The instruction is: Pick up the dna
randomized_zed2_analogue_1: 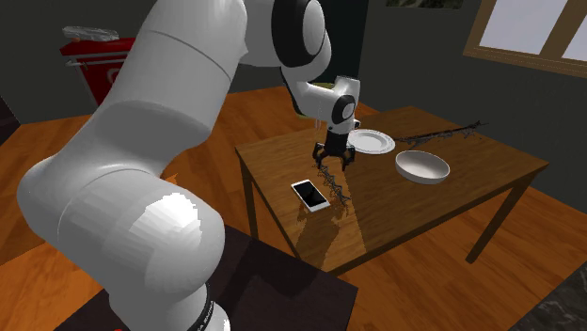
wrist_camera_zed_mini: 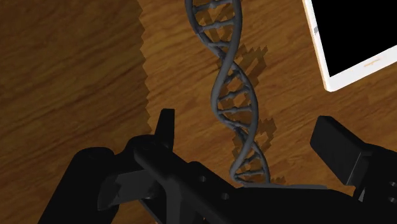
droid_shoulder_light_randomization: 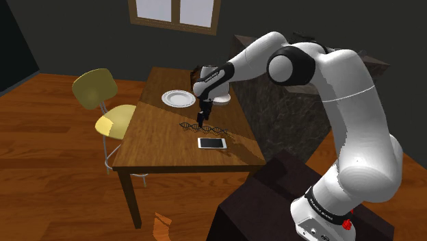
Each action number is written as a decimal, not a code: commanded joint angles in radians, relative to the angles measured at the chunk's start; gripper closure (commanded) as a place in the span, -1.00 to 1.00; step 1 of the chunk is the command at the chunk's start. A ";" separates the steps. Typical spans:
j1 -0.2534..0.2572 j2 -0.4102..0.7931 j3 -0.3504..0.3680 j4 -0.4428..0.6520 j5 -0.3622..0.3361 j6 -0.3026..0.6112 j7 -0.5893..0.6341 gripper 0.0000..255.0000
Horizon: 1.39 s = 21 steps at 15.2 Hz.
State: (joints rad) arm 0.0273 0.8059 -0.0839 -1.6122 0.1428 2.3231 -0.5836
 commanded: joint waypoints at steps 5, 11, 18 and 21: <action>-0.003 0.058 0.006 0.020 0.005 0.038 -0.004 -1.00; -0.003 0.060 0.006 0.022 0.005 0.039 -0.003 1.00; -0.002 0.036 0.004 0.011 0.003 0.025 -0.002 1.00; 0.000 0.004 0.001 0.000 0.001 0.004 0.000 1.00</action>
State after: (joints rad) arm 0.0263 0.8240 -0.0821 -1.6058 0.1444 2.3350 -0.5851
